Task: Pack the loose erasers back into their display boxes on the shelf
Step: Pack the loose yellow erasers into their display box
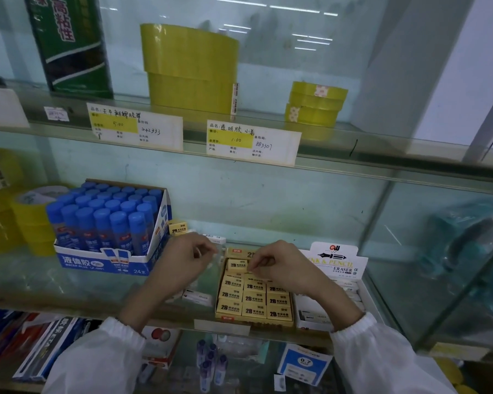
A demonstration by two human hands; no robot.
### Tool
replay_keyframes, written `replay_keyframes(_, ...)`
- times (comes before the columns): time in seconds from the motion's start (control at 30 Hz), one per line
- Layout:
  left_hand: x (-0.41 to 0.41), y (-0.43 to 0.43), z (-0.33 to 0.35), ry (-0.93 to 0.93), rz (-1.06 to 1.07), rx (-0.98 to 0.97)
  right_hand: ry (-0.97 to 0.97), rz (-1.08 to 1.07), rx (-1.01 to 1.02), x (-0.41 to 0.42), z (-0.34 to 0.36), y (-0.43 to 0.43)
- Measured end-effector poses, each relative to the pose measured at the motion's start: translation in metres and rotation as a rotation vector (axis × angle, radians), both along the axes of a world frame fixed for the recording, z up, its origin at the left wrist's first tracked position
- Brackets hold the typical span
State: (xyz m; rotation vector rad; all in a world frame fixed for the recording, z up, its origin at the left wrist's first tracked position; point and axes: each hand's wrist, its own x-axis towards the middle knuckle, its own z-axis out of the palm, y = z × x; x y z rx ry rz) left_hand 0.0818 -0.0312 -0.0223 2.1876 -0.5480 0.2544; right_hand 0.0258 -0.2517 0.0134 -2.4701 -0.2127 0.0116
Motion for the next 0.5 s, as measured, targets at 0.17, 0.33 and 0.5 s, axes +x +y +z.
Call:
replay_keyframes(0.17,0.01,0.032,0.0,-0.168,0.243,0.075,-0.007,0.036,-0.022,0.013,0.011,0.011)
replay_keyframes(0.33,0.011,0.028,0.003,-0.283,0.331,0.501,-0.062,0.129,-0.108,0.046,0.026,0.042)
replay_keyframes(0.5,0.004,0.017,0.011,-0.266,0.389,0.721,-0.103,0.225,-0.262,0.091,0.02,0.077)
